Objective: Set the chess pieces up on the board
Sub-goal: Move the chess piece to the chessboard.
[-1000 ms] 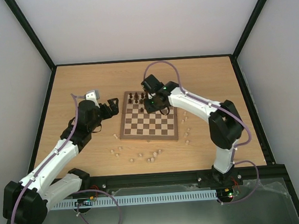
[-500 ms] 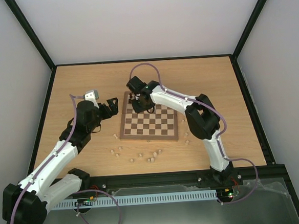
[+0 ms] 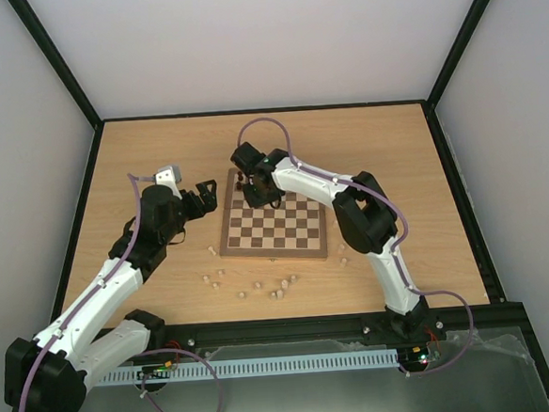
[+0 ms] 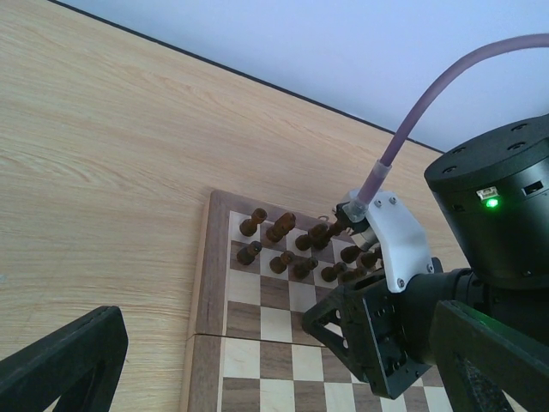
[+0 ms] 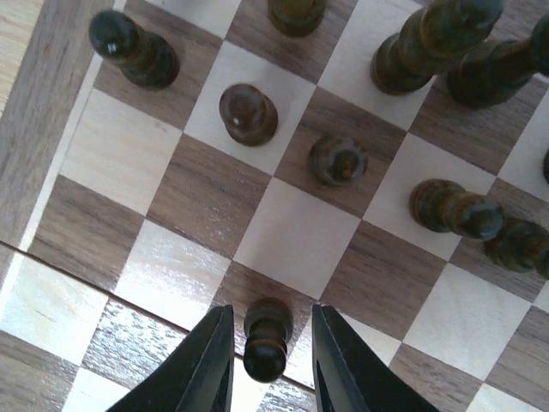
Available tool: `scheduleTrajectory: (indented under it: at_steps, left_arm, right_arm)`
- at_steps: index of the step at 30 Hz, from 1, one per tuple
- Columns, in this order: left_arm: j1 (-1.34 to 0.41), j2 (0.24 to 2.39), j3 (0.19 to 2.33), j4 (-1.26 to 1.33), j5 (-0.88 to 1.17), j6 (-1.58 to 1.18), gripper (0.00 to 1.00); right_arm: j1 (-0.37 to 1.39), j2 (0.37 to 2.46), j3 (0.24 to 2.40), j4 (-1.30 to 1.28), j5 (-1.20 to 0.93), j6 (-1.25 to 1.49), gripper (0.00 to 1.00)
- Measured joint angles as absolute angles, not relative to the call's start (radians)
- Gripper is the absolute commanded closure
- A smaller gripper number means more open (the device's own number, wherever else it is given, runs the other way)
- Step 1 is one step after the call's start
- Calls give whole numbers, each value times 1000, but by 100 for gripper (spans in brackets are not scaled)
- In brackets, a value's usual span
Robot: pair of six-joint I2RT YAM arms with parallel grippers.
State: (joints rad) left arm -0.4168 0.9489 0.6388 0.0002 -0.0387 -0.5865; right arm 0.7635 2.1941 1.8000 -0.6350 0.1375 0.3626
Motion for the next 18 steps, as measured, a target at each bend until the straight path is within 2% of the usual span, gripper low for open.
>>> scheduleTrajectory:
  at_steps: [11,18]
  left_arm:
    - [-417,949,639,0,-39,-587,0]
    - [-417,949,639,0,-39,-587,0]
  right_arm:
    - [764,2200,1814,-635,151,359,88]
    - [764,2185,1782,-615,184,358,90]
